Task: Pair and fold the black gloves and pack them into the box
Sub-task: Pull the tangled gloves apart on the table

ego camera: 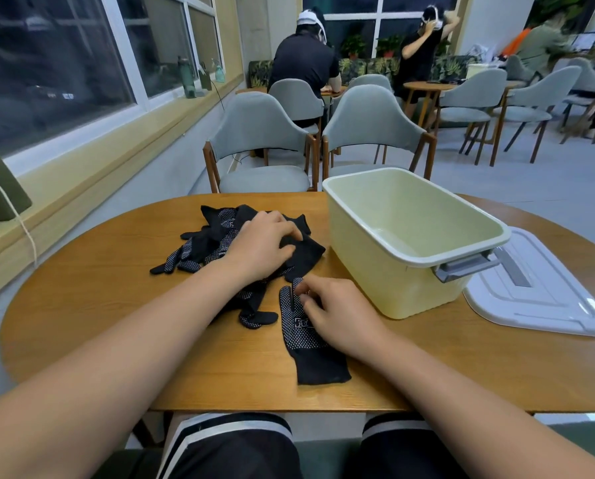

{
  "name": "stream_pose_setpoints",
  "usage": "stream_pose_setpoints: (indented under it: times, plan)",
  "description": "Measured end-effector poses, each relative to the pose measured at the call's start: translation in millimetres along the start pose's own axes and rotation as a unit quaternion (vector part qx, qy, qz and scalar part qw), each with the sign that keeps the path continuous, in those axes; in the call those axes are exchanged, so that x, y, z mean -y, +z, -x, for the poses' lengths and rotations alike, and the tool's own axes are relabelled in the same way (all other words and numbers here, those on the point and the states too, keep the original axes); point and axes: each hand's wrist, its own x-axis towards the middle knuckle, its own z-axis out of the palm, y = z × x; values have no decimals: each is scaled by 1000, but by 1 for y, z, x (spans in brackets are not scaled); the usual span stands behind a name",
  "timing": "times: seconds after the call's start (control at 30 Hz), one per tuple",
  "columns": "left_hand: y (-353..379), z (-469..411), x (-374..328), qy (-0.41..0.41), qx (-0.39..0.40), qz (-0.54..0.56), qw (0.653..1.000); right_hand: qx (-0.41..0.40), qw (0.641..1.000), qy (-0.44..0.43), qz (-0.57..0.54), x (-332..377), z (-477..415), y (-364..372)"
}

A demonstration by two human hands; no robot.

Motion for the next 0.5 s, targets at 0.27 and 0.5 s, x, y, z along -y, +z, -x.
stream_pose_setpoints:
  times: [0.27,0.5]
  plan:
    - [27,-27,-24,14,49,-91,995,-36,998,35,-36,-7,-9,-1]
    - [29,-34,-32,-9,58,-126,990,-79,987,61,-122,-18,-8,4]
